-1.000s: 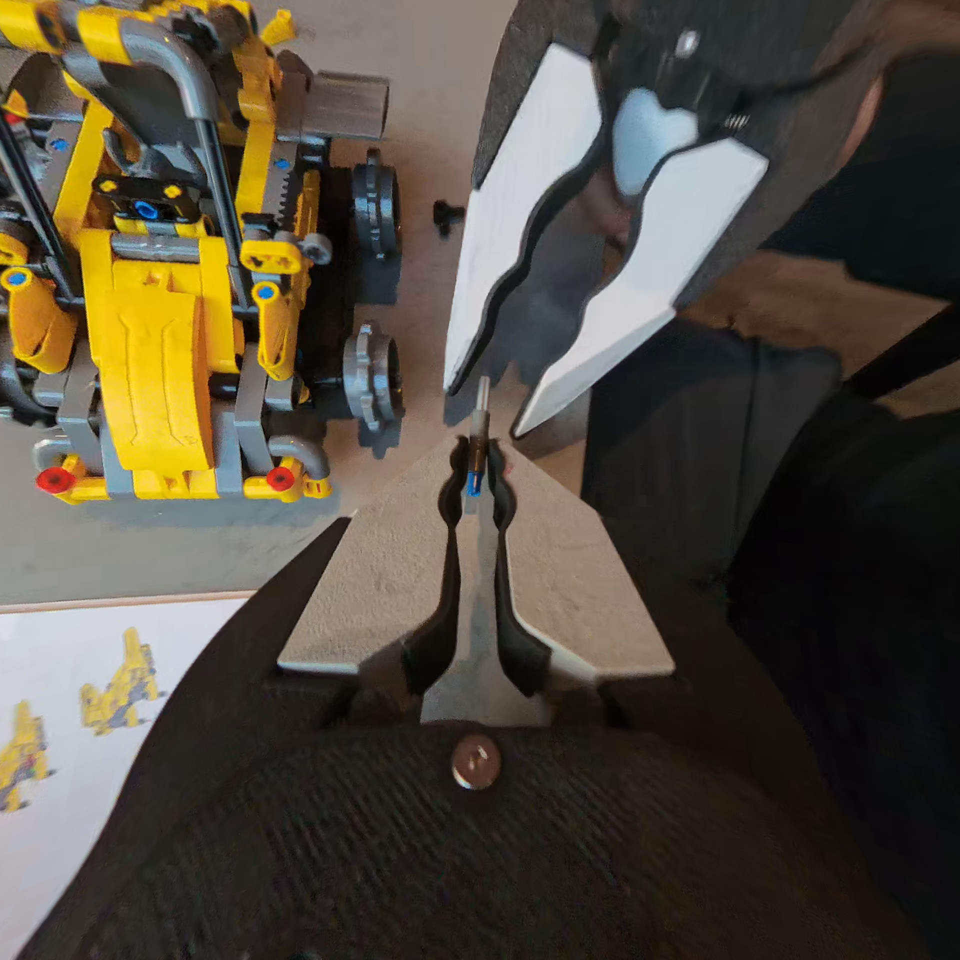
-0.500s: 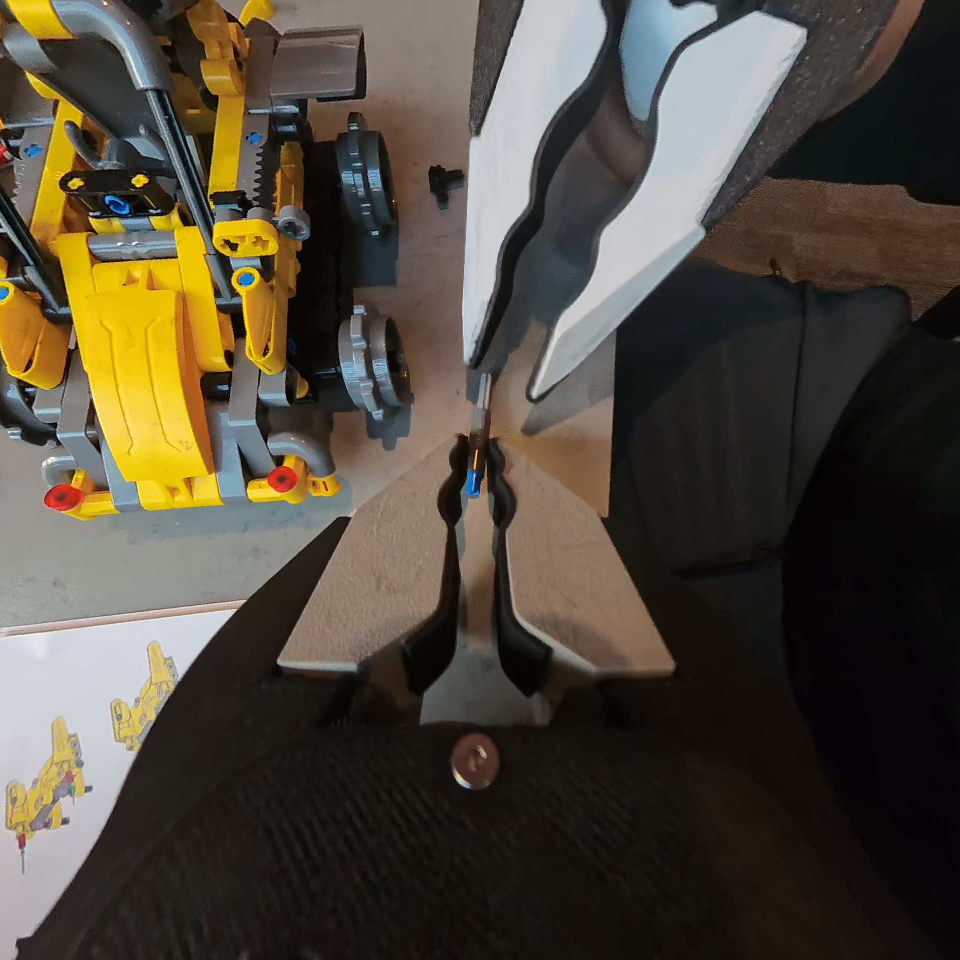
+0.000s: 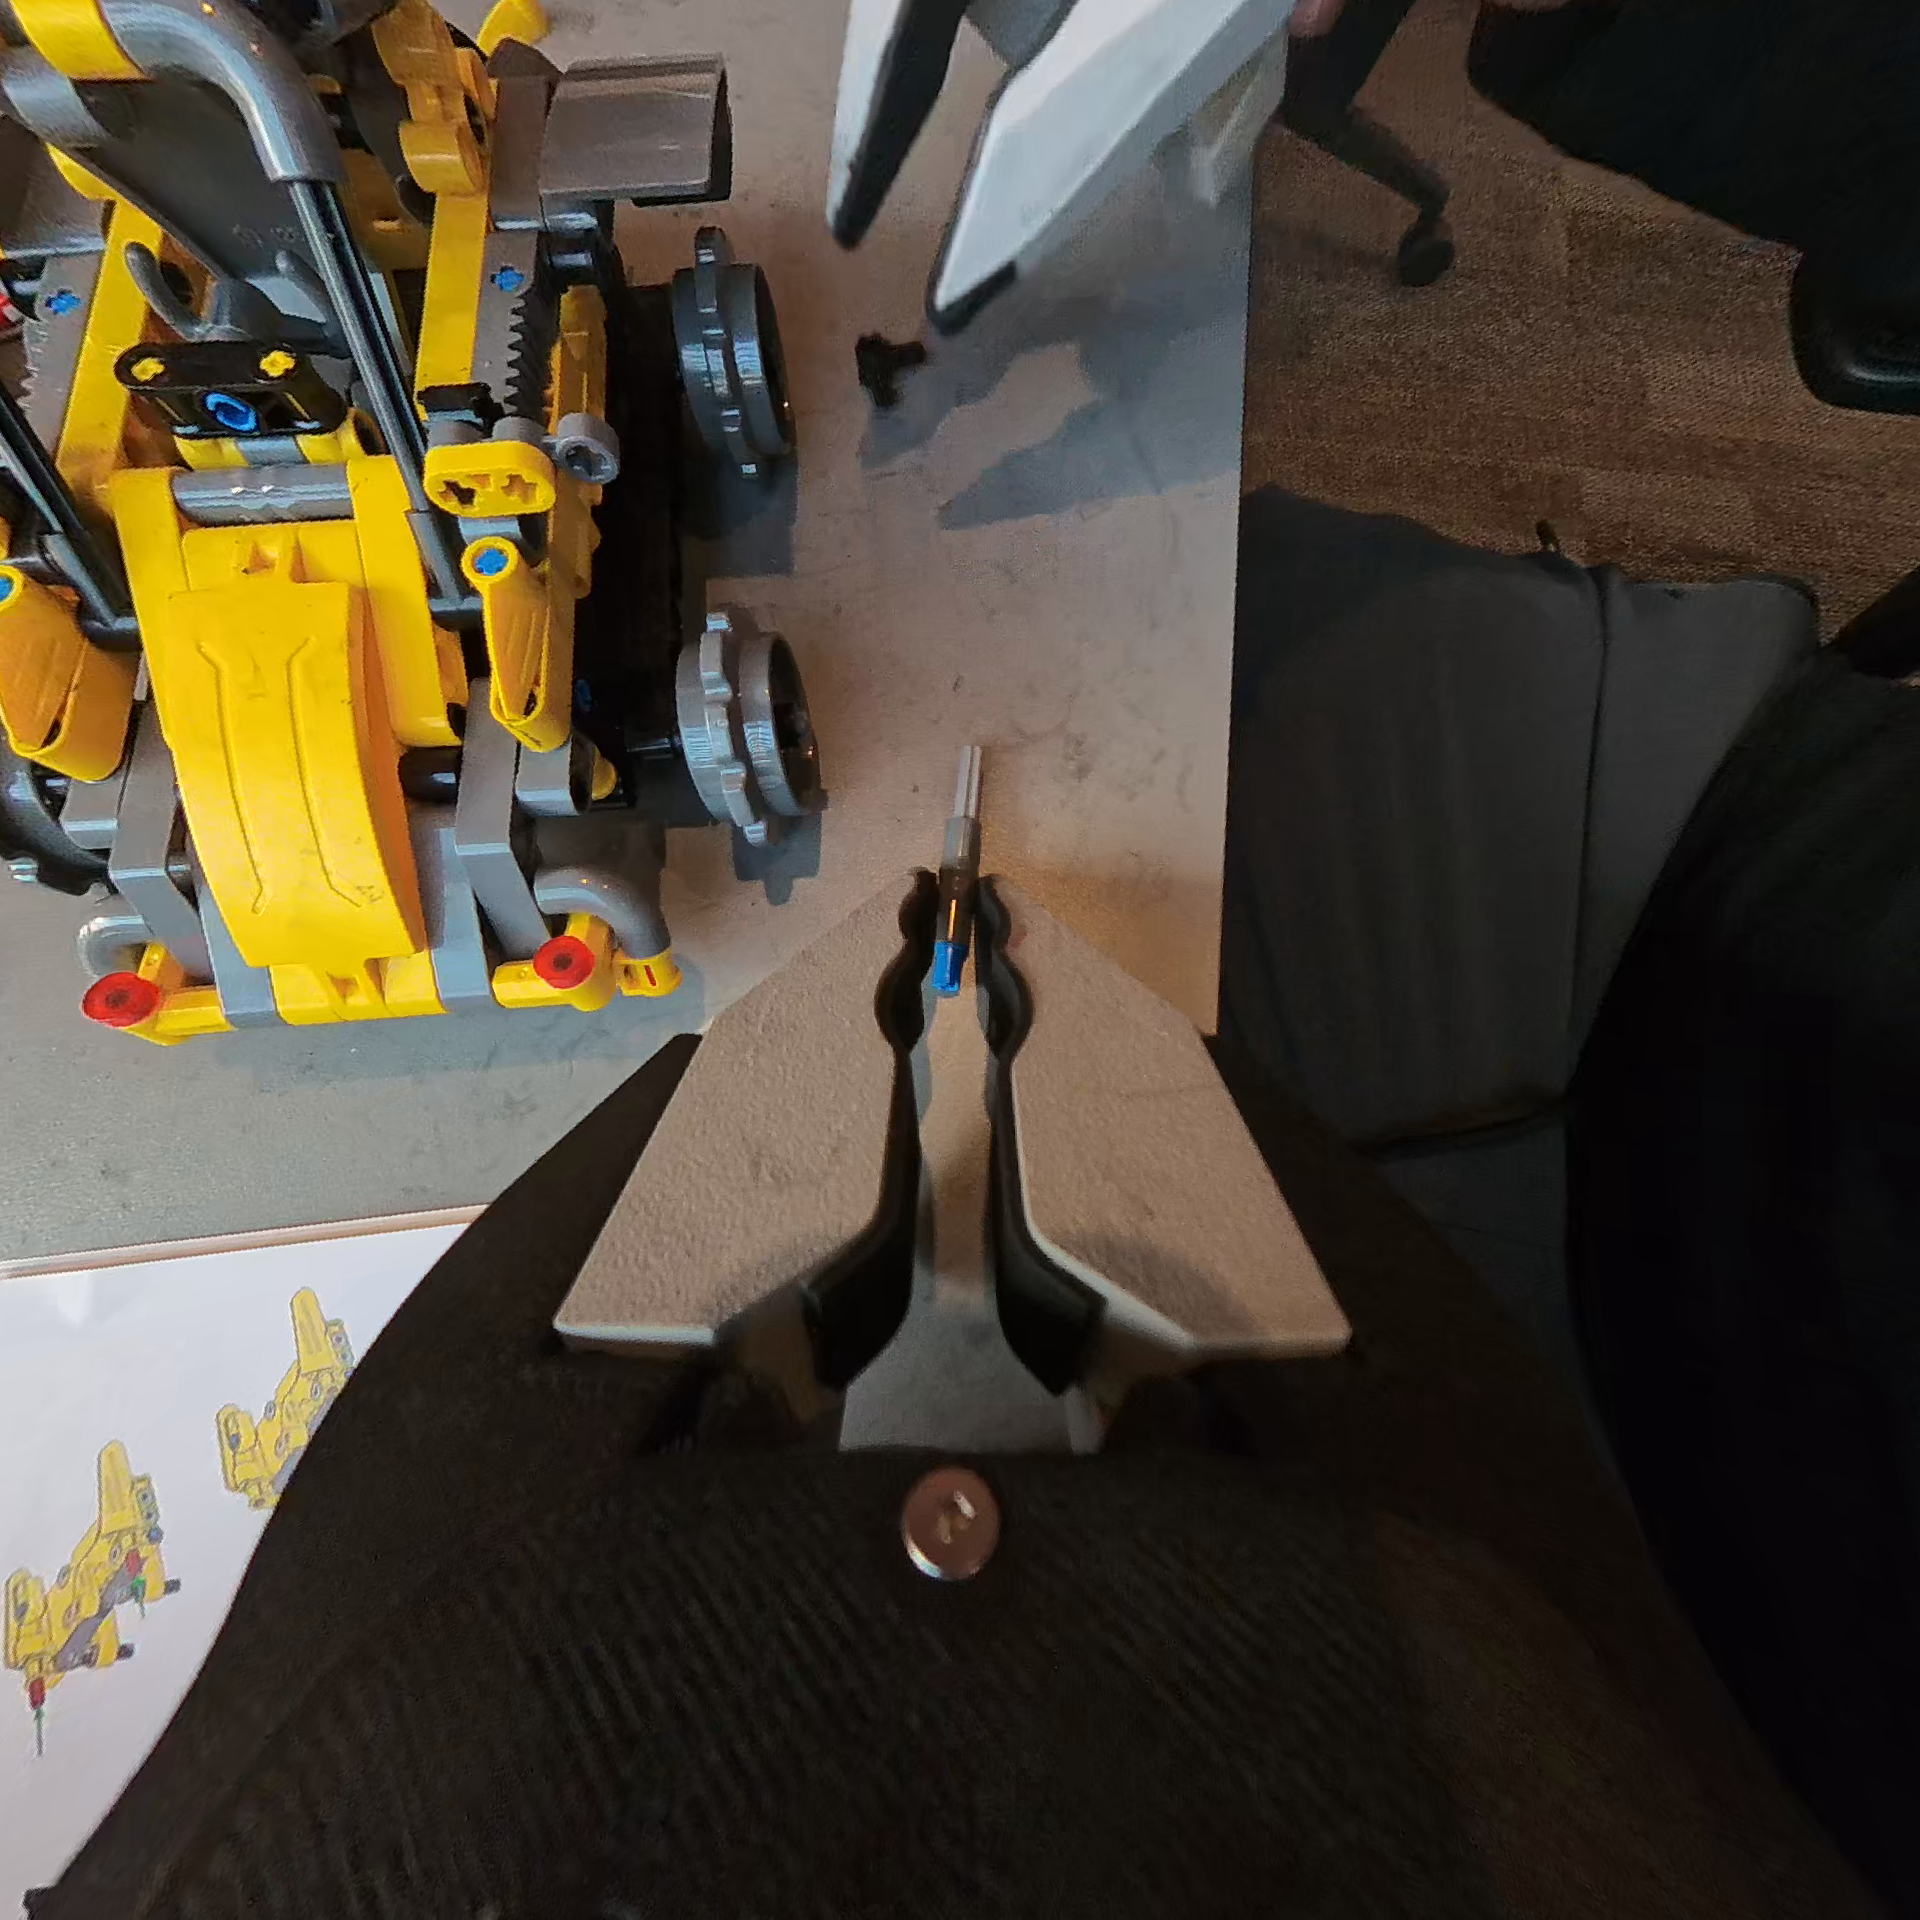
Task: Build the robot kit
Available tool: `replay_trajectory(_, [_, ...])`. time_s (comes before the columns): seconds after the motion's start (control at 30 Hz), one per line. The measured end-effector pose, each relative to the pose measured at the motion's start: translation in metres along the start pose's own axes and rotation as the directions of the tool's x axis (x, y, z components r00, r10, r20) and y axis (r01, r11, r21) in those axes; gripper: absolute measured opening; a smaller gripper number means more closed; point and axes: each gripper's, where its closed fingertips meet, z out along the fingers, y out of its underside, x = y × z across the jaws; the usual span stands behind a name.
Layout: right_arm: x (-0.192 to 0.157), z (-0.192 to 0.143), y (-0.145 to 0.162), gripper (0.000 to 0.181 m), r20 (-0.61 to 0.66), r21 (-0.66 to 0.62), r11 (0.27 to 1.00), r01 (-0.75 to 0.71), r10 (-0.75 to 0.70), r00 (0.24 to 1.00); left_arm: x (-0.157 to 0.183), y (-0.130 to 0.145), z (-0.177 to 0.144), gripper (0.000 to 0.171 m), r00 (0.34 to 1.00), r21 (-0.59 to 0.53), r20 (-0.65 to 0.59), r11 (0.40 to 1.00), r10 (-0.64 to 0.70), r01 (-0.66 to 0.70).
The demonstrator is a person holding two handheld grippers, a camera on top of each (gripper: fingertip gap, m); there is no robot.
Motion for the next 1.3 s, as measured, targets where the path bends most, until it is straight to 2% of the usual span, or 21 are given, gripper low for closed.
replay_trajectory(0.27, [0.034,-0.022,0.015,0.015,-0.036,0.057,0.99,-0.129,0.131,0.991,0.0,-0.001,0.001,0.003,1.0,0.0,0.005,1.0,0.009,-0.009])
replay_trajectory(0.6, [0.03,-0.016,0.029,0.015,0.044,0.021,0.973,-0.23,0.228,0.973,0.0,-0.001,0.001,0.003,1.0,0.001,0.002,1.0,0.005,-0.005])
replay_trajectory(0.9, [0.029,-0.017,0.03,0.018,0.088,0.028,0.959,-0.28,0.277,0.957,0.0,-0.001,0.001,0.003,1.0,0.001,-0.002,1.0,0.0,0.0])
replay_trajectory(1.1, [0.037,-0.025,0.027,0.019,0.045,0.018,0.963,-0.27,0.269,0.962,0.0,-0.001,0.001,0.003,1.0,0.001,-0.001,1.0,0.001,-0.001])
replay_trajectory(1.23, [0.045,-0.028,0.039,0.019,-0.01,-0.048,0.966,-0.254,0.254,0.967,0.0,-0.001,0.001,0.003,1.0,0.001,-0.01,1.0,-0.009,0.009])
replay_trajectory(1.3, [0.041,-0.026,0.042,0.019,0.008,-0.066,0.965,-0.253,0.254,0.967,0.0,-0.001,0.001,0.003,1.0,0.001,-0.01,1.0,-0.009,0.009])
